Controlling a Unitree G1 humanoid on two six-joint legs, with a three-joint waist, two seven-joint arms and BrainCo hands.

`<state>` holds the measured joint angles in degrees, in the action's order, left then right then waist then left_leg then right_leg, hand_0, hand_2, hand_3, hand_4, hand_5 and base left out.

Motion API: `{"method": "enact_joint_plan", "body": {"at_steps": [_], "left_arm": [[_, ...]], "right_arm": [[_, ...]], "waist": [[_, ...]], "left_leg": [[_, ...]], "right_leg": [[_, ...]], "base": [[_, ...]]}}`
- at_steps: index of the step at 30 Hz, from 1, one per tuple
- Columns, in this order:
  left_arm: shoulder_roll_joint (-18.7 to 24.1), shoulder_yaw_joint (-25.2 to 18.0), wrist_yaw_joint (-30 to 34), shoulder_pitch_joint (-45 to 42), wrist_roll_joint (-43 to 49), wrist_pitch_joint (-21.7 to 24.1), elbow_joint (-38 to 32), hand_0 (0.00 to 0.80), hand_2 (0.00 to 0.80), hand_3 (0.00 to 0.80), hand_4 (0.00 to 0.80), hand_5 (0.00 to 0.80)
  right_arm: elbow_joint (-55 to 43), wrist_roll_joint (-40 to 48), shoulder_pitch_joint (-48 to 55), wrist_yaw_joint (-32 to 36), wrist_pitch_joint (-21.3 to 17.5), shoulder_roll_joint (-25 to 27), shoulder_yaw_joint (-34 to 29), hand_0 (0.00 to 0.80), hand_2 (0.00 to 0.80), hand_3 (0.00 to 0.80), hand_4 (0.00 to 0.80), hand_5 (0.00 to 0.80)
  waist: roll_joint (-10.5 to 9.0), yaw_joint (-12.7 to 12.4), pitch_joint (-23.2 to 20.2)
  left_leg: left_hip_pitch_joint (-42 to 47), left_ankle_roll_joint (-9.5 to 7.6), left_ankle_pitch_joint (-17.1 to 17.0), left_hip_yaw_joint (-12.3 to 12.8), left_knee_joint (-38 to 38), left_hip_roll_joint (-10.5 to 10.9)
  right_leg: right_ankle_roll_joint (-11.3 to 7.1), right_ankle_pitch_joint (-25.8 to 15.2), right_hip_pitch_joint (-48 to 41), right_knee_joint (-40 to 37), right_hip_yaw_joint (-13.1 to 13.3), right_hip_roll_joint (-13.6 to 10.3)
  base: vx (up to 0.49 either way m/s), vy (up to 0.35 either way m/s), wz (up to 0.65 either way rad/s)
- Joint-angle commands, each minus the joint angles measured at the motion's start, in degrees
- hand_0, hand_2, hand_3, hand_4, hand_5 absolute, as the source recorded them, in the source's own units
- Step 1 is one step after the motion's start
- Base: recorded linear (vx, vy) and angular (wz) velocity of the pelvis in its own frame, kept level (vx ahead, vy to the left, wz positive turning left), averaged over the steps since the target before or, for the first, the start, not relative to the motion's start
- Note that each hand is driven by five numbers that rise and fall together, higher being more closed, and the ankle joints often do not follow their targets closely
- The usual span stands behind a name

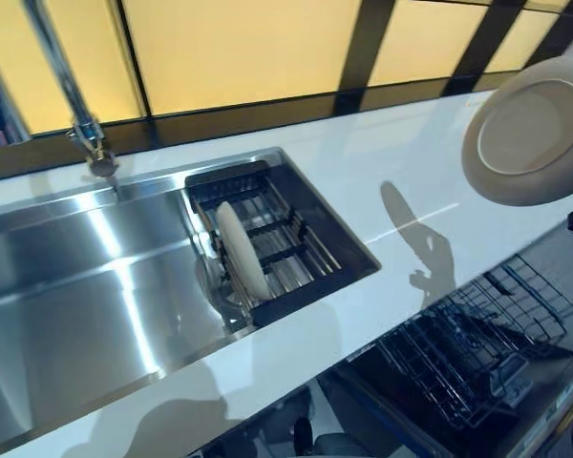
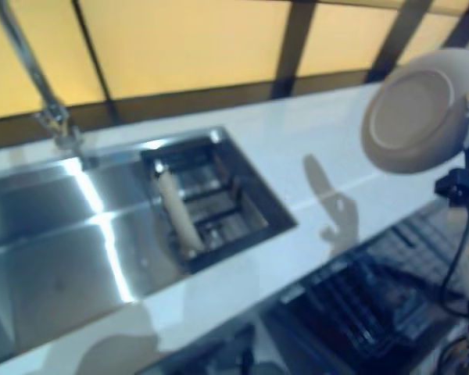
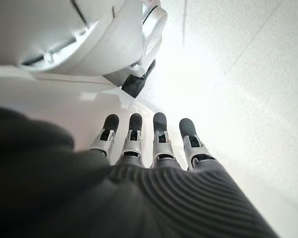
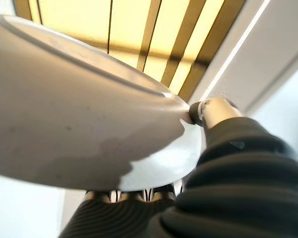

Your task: Take plates into dishwasher

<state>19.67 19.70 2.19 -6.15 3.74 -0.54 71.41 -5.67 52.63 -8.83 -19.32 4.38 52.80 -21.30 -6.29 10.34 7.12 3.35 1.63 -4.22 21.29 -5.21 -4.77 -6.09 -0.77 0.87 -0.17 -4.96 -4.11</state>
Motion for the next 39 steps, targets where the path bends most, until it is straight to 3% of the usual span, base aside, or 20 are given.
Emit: {"method": "enact_joint_plan", "body": {"at_steps": [1, 5, 14, 18, 26, 39], "left_arm": [[3.27, 0.54, -1.02, 9.59, 2.25, 4.55, 0.55, 0.000, 0.000, 0.000, 0.000, 0.000], [2.96, 0.89, -0.87, 9.76, 2.45, 5.16, 0.71, 0.000, 0.000, 0.000, 0.000, 0.000], [2.23, 1.92, -0.65, 11.36, 1.11, 6.33, 0.41, 0.000, 0.000, 0.000, 0.000, 0.000], [1.96, 1.63, -0.69, 11.79, 1.05, 6.24, 0.13, 0.000, 0.000, 0.000, 0.000, 0.000], [1.27, -0.17, -1.25, 11.33, 2.31, 6.04, -0.71, 0.000, 0.000, 0.000, 0.000, 0.000], [-0.41, -0.10, -1.04, 12.93, 3.37, 6.08, -2.22, 0.000, 0.000, 0.000, 0.000, 0.000]], "right_arm": [[1.31, 1.10, -2.23, -0.68, -5.97, 2.10, -4.35, 0.800, 0.800, 0.800, 0.800, 0.800], [3.92, 0.17, 2.84, -1.67, -8.26, 2.47, -8.76, 0.800, 0.800, 0.800, 0.800, 0.800], [7.91, -0.08, 10.47, 2.21, -8.56, 0.18, -13.83, 0.800, 0.800, 0.800, 0.800, 0.800], [8.78, -5.81, 11.51, 5.01, -9.15, -2.34, -12.13, 0.800, 0.800, 0.800, 0.800, 0.800], [10.62, -20.34, 13.95, 9.45, -6.12, -5.47, -8.17, 0.800, 0.800, 0.800, 0.800, 0.800], [10.27, -36.77, 7.73, 12.79, -1.16, -7.58, 5.67, 0.800, 0.800, 0.800, 0.800, 0.800]], "waist": [[-0.06, 1.17, -3.08], [0.24, 3.72, -3.21], [1.03, 6.58, -2.79], [1.69, 7.24, -2.39], [2.94, 7.56, -0.97], [5.08, 5.51, 1.86]], "left_leg": [[4.43, -2.09, 6.33, -0.48, 0.21, 0.65], [4.91, -1.68, 6.70, 0.64, 0.21, 0.15], [4.40, -1.17, 6.76, 2.08, 0.21, -0.03], [3.94, -0.99, 6.57, 2.03, 0.21, 0.02], [3.14, -0.49, 6.04, 1.42, 0.21, 0.20], [1.68, 0.44, 5.11, -0.24, 0.21, 0.38]], "right_leg": [[-4.14, -4.27, 1.14, 3.16, 3.61, -3.38], [-3.90, -3.62, 1.14, 2.20, 5.68, -2.58], [-3.51, -3.61, 2.27, 1.44, 7.96, -1.78], [-3.20, -3.33, 2.89, 1.62, 8.52, -1.63], [-2.73, -2.68, 3.69, 2.11, 8.12, -1.84], [-1.93, -2.41, 4.41, 1.85, 6.15, -2.51]], "base": [[-0.005, -0.056, -0.33], [0.009, -0.060, -0.15], [-0.013, -0.043, -0.12], [-0.016, -0.031, -0.19], [-0.011, -0.019, -0.09], [-0.005, -0.019, 0.01]]}}
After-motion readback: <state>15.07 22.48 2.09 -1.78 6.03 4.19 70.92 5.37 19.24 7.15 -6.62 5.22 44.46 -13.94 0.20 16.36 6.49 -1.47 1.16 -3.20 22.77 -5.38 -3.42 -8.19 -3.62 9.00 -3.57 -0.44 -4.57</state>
